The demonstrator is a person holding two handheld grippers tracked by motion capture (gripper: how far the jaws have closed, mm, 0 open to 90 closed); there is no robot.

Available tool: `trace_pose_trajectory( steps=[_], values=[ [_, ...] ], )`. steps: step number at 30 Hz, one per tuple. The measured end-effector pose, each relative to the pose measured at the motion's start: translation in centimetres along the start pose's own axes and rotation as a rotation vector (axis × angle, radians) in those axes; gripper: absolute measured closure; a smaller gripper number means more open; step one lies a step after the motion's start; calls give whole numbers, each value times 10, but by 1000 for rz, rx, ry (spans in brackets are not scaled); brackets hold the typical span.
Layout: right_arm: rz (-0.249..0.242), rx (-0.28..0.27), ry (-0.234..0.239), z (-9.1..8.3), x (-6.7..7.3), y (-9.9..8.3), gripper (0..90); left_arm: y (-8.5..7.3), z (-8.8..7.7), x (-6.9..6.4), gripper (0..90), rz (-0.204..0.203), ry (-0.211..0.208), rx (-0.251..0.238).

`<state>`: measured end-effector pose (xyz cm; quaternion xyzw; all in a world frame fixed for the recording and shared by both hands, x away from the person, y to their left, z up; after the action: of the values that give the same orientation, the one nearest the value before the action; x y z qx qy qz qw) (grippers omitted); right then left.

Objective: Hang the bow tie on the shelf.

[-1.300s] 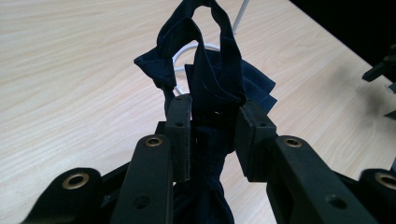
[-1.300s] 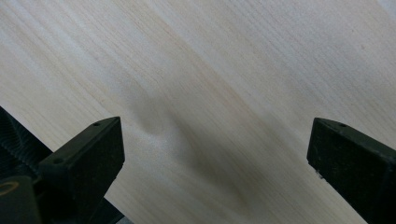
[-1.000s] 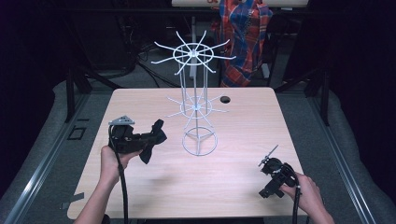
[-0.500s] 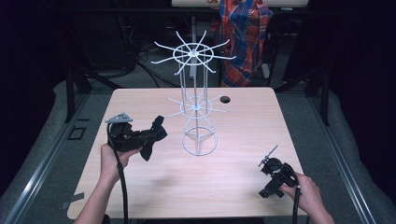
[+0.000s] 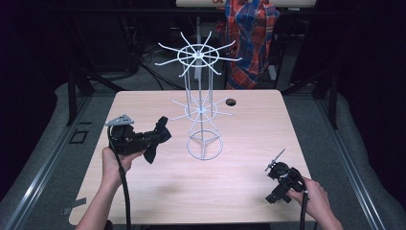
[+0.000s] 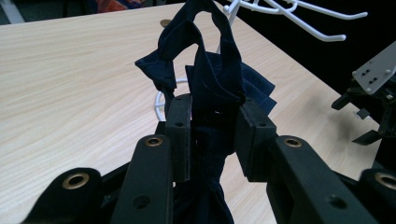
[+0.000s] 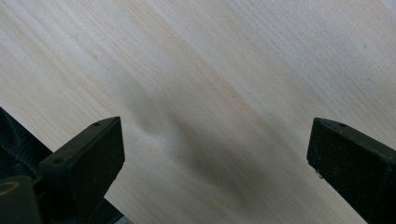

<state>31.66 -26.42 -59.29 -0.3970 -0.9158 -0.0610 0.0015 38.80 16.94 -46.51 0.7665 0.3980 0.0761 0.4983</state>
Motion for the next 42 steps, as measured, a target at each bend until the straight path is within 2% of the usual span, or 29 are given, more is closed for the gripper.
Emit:
trace_pose_trajectory(
  steps=[6, 12, 13, 15, 16, 19, 20, 23, 24, 26, 27, 42],
  values=[
    [7, -6, -5, 0, 0, 0, 39, 3, -4, -1, 694, -7, -6, -29],
    [0, 11, 1, 0, 0, 0, 39, 5, -3, -5, 694, 7, -13, -40],
    [20, -16, 7, 2, 2, 1, 39, 5, -3, -6, 694, 9, -16, -37],
    [18, -7, 8, 2, 2, 0, 39, 5, -1, -7, 694, 9, -16, -36],
    [1, 12, 0, 0, 0, 0, 39, 5, -1, -7, 694, 10, -19, -34],
    [-1, 14, -1, 0, 0, 0, 39, 6, 2, -8, 694, 20, -18, -26],
    [19, -13, 6, 2, 2, 1, 39, 6, 3, -9, 694, 20, -20, -26],
    [18, -5, 6, 1, 2, 0, 39, 5, 5, -9, 694, 22, -16, -17],
    [38, -31, 14, 3, 4, 1, 39, 5, 7, -9, 694, 21, -13, -19],
    [13, 1, 3, 1, 1, 0, 39, 5, 9, -9, 694, 28, -12, -6],
    [21, -12, 19, 3, 3, 1, 39, 5, 10, -9, 694, 25, -11, -8],
    [5, 4, 6, 1, 2, 0, 40, 3, 27, -11, 694, 32, -15, 12]
  ],
)
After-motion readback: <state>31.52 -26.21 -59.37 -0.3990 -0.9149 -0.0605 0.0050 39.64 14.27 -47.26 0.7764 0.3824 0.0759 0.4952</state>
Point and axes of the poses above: each handheld gripper's, and its own axes: z roughly forward along the jaws, y roughly out of its top, x roughly to its left, the point moved 6 cm from there along z, roughly forward along the jaws, and after that the axes turned 1 degree about -x, right-handed, at the moved point
